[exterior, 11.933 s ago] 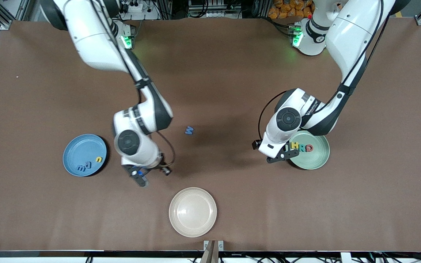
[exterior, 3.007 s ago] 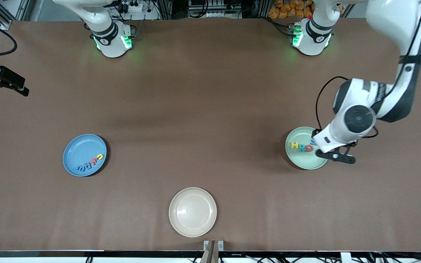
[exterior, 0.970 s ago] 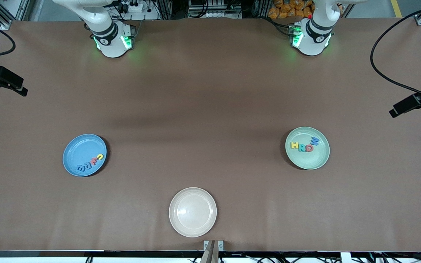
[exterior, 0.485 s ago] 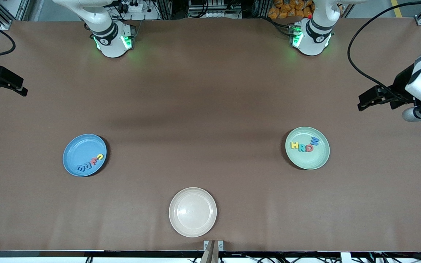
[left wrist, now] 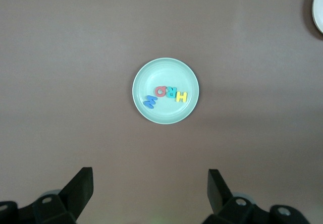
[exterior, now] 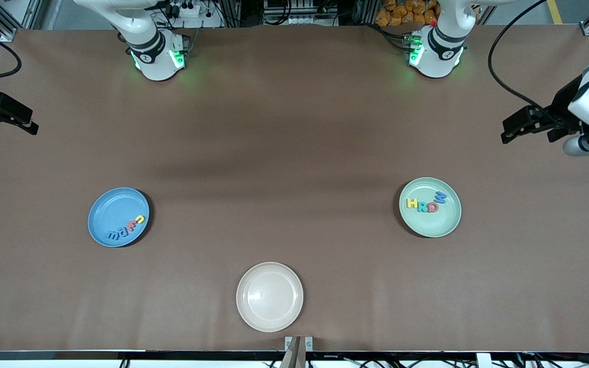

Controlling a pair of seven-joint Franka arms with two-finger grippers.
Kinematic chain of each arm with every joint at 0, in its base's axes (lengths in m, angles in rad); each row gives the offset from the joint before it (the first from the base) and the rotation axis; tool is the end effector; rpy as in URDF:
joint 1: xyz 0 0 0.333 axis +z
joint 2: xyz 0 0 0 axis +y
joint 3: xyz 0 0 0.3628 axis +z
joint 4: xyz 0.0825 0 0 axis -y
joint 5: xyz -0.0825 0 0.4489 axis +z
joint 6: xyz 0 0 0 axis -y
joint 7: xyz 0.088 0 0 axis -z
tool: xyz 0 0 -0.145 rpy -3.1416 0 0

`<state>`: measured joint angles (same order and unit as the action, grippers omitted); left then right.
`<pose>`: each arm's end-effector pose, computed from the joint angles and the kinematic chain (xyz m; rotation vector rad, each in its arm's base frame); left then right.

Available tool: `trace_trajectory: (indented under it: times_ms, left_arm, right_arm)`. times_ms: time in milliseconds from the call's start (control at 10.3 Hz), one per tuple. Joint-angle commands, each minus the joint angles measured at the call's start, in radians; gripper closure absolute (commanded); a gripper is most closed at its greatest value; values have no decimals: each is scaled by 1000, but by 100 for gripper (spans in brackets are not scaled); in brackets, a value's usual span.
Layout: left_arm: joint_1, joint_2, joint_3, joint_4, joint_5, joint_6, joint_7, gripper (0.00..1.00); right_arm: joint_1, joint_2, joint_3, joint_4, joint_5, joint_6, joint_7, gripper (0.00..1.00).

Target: Sort upper and lower case letters into plates

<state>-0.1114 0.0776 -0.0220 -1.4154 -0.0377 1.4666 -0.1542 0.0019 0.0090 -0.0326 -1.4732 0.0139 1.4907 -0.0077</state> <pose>0.6293 -0.0897 0.6583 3.1060 0.0270 -0.0493 0.6146 -0.0167 0.6727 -3.1280 0.0341 -0.0137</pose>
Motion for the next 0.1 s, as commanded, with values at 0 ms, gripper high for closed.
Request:
trace_trajectory:
  times_ms: [0]
  left_arm:
    - [1, -33, -6, -14, -8, -26, 35, 0]
  right_arm:
    - [-2, 6, 3, 22, -15, -15, 15, 0]
